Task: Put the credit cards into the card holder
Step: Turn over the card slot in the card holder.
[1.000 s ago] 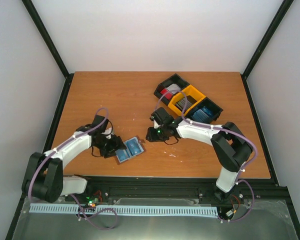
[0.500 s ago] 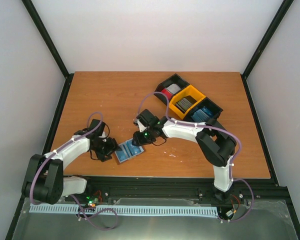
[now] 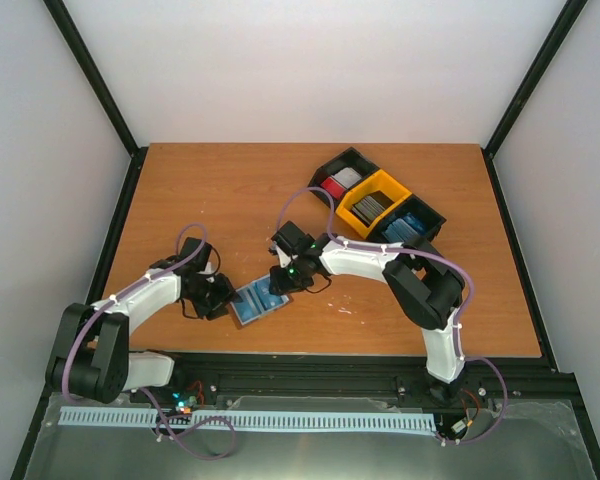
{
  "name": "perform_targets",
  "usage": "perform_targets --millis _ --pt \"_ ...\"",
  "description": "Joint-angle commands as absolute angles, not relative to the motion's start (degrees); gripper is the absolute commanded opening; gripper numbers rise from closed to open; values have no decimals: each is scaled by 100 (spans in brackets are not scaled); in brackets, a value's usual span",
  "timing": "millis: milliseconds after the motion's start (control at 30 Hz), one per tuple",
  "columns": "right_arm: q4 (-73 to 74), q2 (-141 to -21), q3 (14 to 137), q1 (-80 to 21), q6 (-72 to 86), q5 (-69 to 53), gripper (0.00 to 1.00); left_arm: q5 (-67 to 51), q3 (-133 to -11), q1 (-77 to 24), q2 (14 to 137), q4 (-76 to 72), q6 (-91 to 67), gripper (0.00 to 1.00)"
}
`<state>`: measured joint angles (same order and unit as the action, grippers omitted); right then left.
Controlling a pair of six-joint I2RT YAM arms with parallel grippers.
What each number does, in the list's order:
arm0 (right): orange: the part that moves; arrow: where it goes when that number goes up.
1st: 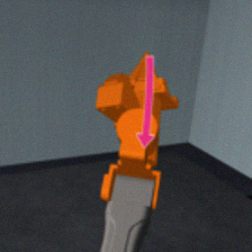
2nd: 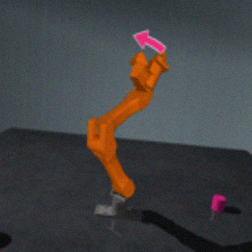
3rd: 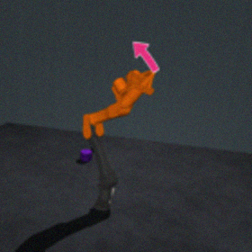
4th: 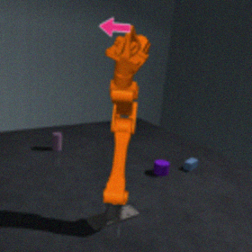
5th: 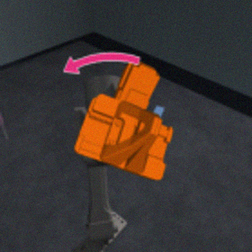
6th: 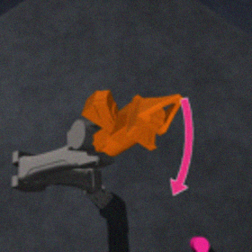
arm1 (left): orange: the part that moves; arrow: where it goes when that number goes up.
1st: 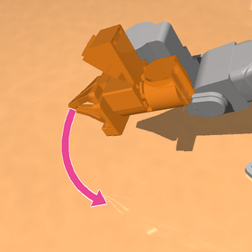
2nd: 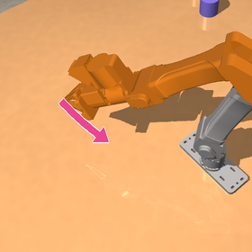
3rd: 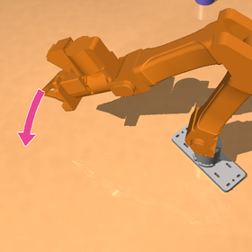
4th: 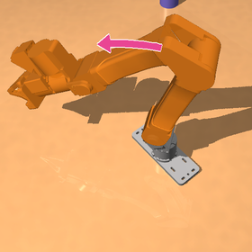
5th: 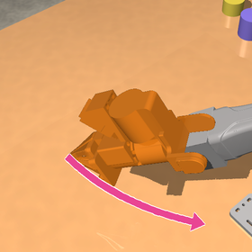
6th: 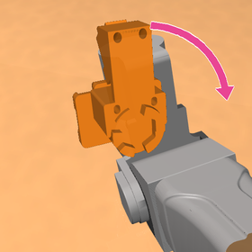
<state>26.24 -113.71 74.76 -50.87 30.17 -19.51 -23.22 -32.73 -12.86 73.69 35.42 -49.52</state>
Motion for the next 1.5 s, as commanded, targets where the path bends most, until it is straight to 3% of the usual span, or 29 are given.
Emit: perform_targets --millis 0,400,667,767,900,1200,1467 --pt "2487 -11352 7450 -5124 3051 -2270 29 -2450 -3256 -1257 7441 3371 -4845 48" --pt "2612 -11557 7471 -5123 3083 -2449 36 -2684 -3279 -1262 7560 3164 -4715 46" --pt "3082 -11653 7715 -5123 3132 -1491 43 -2601 -3318 -1260 7621 3193 -4677 45" --pt "2980 -11764 7708 -5124 3006 -1875 44 -2593 -3347 -1265 7652 3193 -4654 45" --pt "2511 -11756 7559 -5117 3054 -2862 43 -2592 -3414 -1260 7697 3199 -4615 45" --pt "1605 -11337 7135 -4875 3388 -3790 43 -2569 -3445 -1259 7758 3199 -4580 45" --pt "2203 -11447 7421 -4877 3000 -3415 33 -2576 -3504 -1265 7819 3199 -4546 45"
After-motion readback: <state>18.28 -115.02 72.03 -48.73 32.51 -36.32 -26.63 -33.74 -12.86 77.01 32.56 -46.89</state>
